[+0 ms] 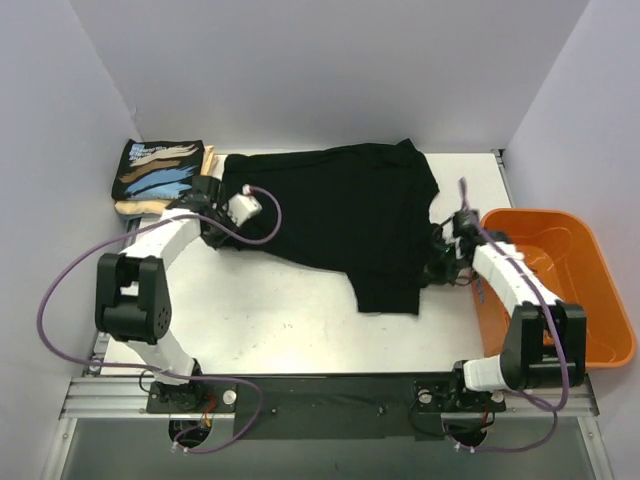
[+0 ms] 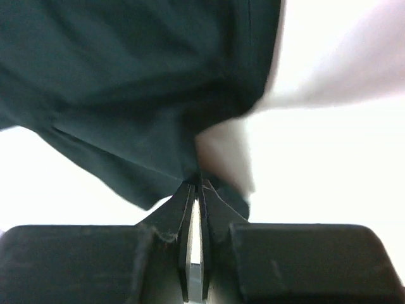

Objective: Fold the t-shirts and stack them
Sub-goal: Flatten out the tshirt

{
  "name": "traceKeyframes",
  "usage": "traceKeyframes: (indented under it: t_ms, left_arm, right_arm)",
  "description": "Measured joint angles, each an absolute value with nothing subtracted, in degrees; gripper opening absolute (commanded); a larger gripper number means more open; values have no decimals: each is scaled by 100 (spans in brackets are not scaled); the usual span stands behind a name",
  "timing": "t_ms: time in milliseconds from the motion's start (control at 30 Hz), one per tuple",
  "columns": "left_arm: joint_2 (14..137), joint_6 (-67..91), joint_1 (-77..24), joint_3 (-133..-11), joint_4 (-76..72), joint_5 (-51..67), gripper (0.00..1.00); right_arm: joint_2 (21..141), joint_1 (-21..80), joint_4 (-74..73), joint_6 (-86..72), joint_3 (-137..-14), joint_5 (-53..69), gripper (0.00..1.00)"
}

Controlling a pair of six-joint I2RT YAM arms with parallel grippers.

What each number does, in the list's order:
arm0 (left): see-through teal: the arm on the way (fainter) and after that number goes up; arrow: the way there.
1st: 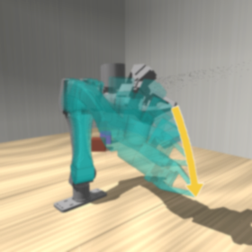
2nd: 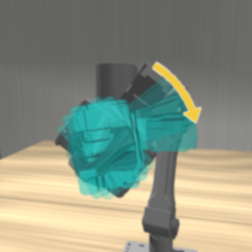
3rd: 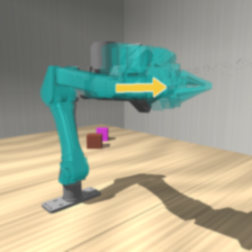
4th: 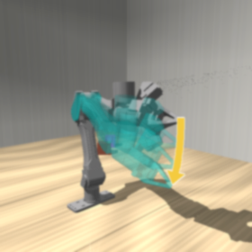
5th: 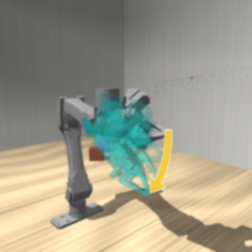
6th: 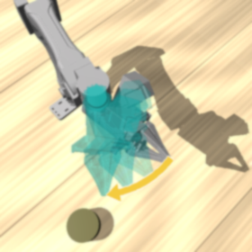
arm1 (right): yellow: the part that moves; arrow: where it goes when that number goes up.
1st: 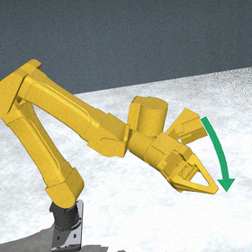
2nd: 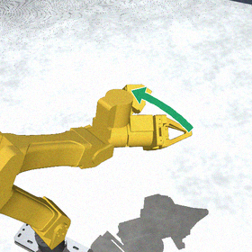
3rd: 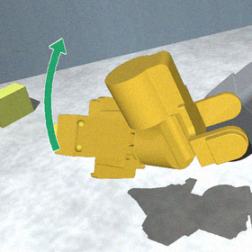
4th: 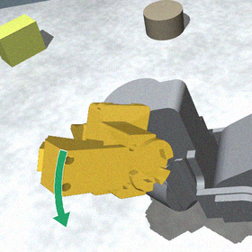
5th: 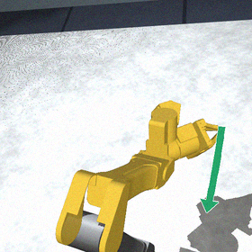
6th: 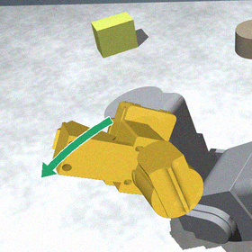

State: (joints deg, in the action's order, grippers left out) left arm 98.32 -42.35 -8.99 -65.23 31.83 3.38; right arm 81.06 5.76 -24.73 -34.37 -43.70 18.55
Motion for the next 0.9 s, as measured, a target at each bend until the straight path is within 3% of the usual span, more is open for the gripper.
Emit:
traceKeyframes:
  t_ms: [300,567,633,667,700,733,767,900]
  left_arm:
    - [8324,-4945,-311,-8440,4281,115,0]
    - [7688,-5662,-104,-8774,5341,-1,0]
    - [7577,-5824,-99,-8584,5535,104,12]
    - [7516,-5924,-126,-8442,5725,268,31]
    - [7467,-6034,-178,-8278,5994,447,38]
    - [7422,-6141,-276,-8090,6200,593,57]
    - [7358,-6230,-462,-7808,6427,744,67]
    - [7273,-6342,-1841,-6595,7094,1295,72]
  right_arm:
    - [6759,-1092,-3540,-2668,-7859,2591,0]
    - [6320,-1455,-4379,-2541,-8624,3009,0]
    - [6322,-1455,-4440,-2541,-8486,3079,0]
    - [6357,-1455,-4442,-2541,-8364,3092,0]
    - [6390,-1455,-4445,-2541,-8182,3096,0]
    - [6405,-1455,-4464,-2541,-8095,3098,0]
    - [6431,-1455,-4484,-2539,-7957,3111,0]
    - [6501,-1396,-4519,-2534,-7590,3146,0]
